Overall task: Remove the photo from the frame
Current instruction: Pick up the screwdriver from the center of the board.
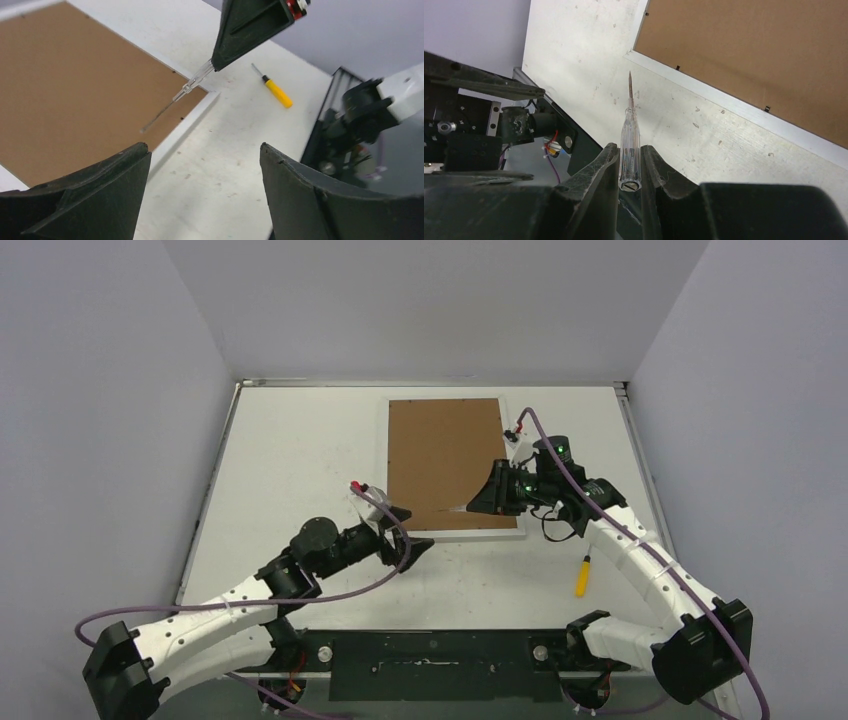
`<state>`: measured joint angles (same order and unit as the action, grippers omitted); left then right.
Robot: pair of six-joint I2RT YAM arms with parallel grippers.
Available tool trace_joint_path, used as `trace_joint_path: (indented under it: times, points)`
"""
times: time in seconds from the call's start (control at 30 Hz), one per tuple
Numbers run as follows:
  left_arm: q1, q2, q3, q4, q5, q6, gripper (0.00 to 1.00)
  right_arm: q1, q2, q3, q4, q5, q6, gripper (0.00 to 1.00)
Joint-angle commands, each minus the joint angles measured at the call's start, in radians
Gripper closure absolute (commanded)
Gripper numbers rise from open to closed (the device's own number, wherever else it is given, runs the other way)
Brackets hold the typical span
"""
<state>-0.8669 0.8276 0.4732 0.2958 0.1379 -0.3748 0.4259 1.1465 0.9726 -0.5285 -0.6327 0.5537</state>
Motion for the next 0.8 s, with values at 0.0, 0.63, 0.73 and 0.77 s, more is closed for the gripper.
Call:
trace_joint_path:
  times: [0.0,0.63,0.73,0.77]
  points:
    - [-0.085,0.022,-0.020,0.128,-0.114,0.512,0.26,-0.001,-0.007,0.045,-0.010,-0.027,0.002,0.93]
    - [-0.099,0.258,0.036,0.203,-0.034,0.896,0.36,0.076,-0.010,0.045,-0.002,-0.083,0.036,0.93]
    - [-0.099,0.269,0.035,0.211,-0.038,0.910,0.41,0.105,0.007,0.054,0.000,-0.067,0.034,0.93]
    - [-0.098,0.272,0.036,0.213,-0.038,0.913,0.43,0.113,0.012,0.055,0.003,-0.064,0.034,0.94]
